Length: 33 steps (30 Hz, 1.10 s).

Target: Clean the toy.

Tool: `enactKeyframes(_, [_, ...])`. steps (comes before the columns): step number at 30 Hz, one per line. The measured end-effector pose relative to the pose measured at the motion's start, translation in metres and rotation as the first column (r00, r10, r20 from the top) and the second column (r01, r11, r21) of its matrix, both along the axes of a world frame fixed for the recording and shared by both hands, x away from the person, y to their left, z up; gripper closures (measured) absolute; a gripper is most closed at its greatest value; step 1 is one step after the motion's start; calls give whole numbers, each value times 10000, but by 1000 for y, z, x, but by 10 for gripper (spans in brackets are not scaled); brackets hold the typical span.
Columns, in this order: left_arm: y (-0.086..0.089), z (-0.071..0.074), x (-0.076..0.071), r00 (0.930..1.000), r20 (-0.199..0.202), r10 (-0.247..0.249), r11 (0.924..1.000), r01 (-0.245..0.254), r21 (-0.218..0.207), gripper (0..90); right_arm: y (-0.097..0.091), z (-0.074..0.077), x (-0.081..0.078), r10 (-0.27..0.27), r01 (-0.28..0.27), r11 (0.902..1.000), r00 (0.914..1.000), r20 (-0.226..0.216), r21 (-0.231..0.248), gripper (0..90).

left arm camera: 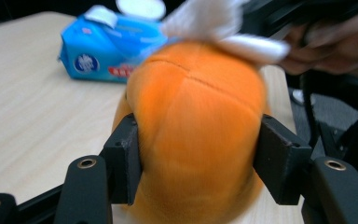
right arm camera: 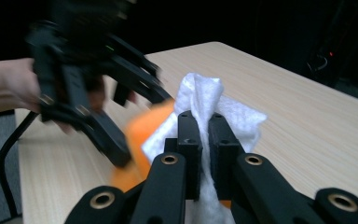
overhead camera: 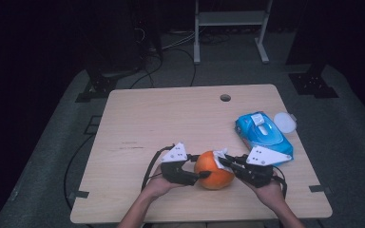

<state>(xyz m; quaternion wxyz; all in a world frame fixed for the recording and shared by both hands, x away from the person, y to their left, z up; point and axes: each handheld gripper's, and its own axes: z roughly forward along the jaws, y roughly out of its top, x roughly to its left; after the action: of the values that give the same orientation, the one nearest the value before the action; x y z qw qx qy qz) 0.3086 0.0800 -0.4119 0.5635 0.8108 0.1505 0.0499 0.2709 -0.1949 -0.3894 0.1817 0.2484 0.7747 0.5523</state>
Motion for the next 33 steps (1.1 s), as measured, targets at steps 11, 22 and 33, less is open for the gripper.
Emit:
enactKeyframes(11, [2, -5, 3, 9994, -76, 351, 9980, -347, 520, 366, 2, -17, 14, -226, 224, 9997, 9978, -628, -51, 847])
enactKeyframes(22, [-5, -8, -1, 9997, -111, 212, 9984, -205, 525, 348, 19, -3, 15, 139, -133, 9982, 9999, 95, -584, 847])
enactKeyframes(33, [-16, -10, -2, 9986, -146, 517, 9977, -510, 454, 290, 4, -5, -2, 140, -136, 9985, 9999, 73, -537, 846])
